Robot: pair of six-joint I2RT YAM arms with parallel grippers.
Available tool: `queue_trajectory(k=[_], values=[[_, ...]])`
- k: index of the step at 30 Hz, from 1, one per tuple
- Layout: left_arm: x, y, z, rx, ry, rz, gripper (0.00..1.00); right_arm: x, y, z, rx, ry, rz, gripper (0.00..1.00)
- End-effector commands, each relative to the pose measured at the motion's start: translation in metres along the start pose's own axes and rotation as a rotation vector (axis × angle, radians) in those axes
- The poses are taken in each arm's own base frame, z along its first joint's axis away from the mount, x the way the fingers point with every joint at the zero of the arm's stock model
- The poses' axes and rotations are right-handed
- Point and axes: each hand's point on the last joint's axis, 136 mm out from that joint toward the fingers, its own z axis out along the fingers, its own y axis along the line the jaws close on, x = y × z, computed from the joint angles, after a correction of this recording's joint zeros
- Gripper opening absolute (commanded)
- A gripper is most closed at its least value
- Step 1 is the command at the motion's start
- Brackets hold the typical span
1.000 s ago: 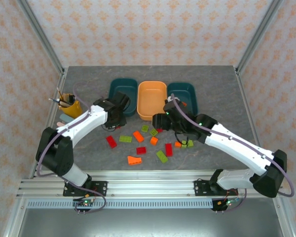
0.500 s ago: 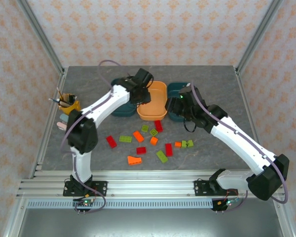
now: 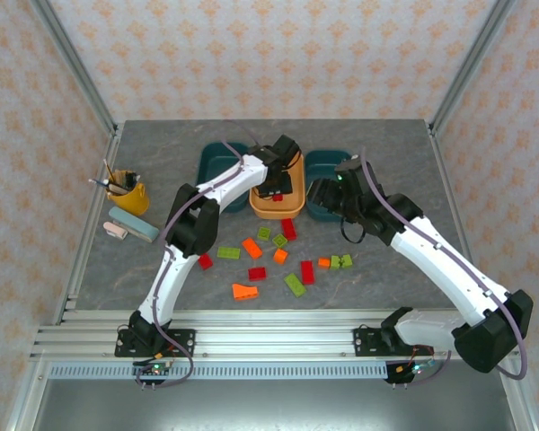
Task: Sort the legos into containers by color
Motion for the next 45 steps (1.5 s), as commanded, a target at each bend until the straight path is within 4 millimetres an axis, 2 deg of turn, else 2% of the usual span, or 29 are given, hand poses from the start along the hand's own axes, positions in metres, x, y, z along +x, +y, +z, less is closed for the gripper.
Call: queue_trajectory(k=[1, 4, 6, 8, 9, 11, 13, 16, 19, 22, 26, 30, 36, 45], values=[[-0.009, -0.005, -0.024, 0.017, -0.018, 0.005, 0.63, 0.001, -0.006, -0.007, 0.016, -0.002, -0.002, 0.67], [-0.018, -0.003, -0.049, 0.016, -0.058, 0.000, 0.68, -0.004, -0.003, -0.010, 0.020, -0.008, -0.039, 0.67], [-0.026, 0.003, -0.078, 0.007, -0.111, -0.020, 0.70, -0.008, 0.001, -0.015, 0.017, -0.008, -0.079, 0.67], [-0.028, 0.019, -0.109, -0.014, -0.153, -0.081, 0.72, -0.011, 0.007, -0.021, 0.001, -0.006, -0.122, 0.67], [-0.025, 0.029, -0.124, -0.019, -0.165, -0.137, 0.72, -0.009, 0.009, -0.017, -0.001, 0.012, -0.146, 0.66], [-0.011, 0.051, -0.139, -0.020, -0.156, -0.259, 0.72, -0.002, 0.019, -0.015, -0.056, 0.045, -0.205, 0.66], [0.014, 0.073, -0.153, -0.013, -0.138, -0.381, 0.72, 0.012, 0.037, -0.016, -0.151, 0.072, -0.300, 0.66], [0.062, 0.108, -0.145, -0.062, -0.067, -0.572, 0.72, 0.043, 0.059, -0.015, -0.242, 0.119, -0.466, 0.67], [0.111, 0.130, -0.126, -0.085, 0.006, -0.763, 0.71, 0.072, 0.065, -0.008, -0.275, 0.163, -0.568, 0.67], [0.142, 0.147, -0.113, -0.112, 0.022, -0.915, 0.71, 0.092, 0.070, -0.003, -0.322, 0.173, -0.614, 0.67], [0.150, 0.154, -0.104, -0.122, 0.006, -1.034, 0.71, 0.110, 0.072, 0.004, -0.367, 0.179, -0.641, 0.68], [0.153, 0.156, -0.092, -0.146, 0.003, -1.134, 0.71, 0.116, 0.068, 0.005, -0.361, 0.201, -0.643, 0.68], [0.160, 0.157, -0.071, -0.153, 0.009, -1.283, 0.73, 0.115, 0.063, 0.003, -0.344, 0.198, -0.645, 0.68], [0.173, 0.162, -0.055, -0.240, 0.040, -1.313, 0.70, 0.112, 0.056, 0.001, -0.322, 0.183, -0.615, 0.68]])
